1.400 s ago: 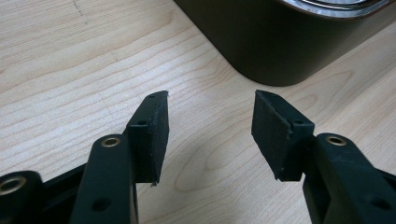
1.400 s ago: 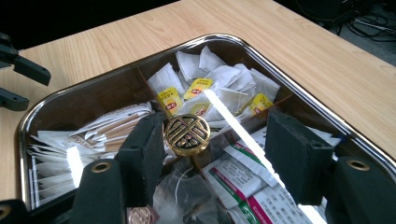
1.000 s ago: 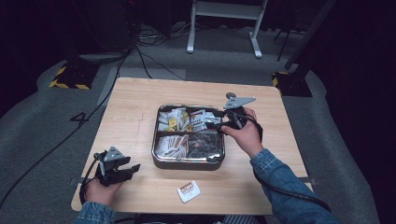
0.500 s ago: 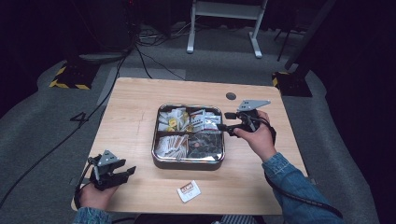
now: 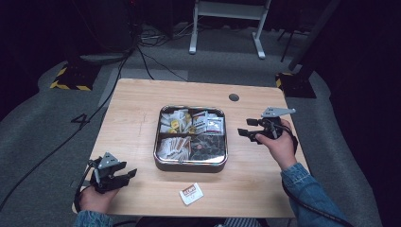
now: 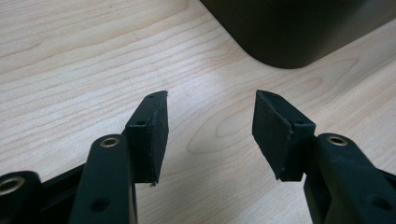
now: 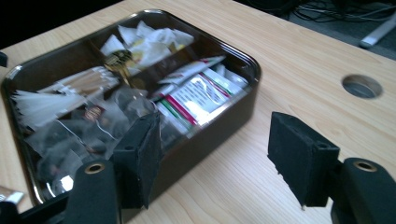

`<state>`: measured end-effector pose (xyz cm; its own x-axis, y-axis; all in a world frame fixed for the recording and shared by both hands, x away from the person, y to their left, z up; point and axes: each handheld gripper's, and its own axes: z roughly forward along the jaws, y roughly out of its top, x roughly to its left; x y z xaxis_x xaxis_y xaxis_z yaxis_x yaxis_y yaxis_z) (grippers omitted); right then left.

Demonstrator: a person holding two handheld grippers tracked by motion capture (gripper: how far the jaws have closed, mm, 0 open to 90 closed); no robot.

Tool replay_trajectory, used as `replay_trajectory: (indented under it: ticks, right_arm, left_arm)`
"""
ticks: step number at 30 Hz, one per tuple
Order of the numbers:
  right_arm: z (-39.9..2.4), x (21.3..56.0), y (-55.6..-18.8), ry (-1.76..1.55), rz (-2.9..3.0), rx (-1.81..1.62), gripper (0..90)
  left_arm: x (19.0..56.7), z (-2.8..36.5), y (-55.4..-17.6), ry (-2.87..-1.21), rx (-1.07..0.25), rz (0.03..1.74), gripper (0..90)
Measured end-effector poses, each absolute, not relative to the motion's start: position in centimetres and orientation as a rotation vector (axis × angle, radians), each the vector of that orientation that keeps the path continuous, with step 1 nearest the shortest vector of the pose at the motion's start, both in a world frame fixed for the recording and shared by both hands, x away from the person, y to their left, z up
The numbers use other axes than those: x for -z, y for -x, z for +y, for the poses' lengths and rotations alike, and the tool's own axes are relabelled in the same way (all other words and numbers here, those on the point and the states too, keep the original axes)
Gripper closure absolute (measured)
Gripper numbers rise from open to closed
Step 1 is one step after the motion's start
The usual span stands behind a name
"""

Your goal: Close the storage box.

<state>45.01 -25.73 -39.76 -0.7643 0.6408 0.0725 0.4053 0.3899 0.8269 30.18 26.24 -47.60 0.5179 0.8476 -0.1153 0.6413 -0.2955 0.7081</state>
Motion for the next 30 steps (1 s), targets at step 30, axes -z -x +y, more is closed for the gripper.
replay_trajectory:
  ticks: [30]
  right_arm:
    - [-34.1, 46.5, -42.0, -1.159, 2.309, -1.201, 34.3]
  left_arm:
    - [47.6, 25.6, -31.1, -2.064, -0.345, 1.187, 45.7]
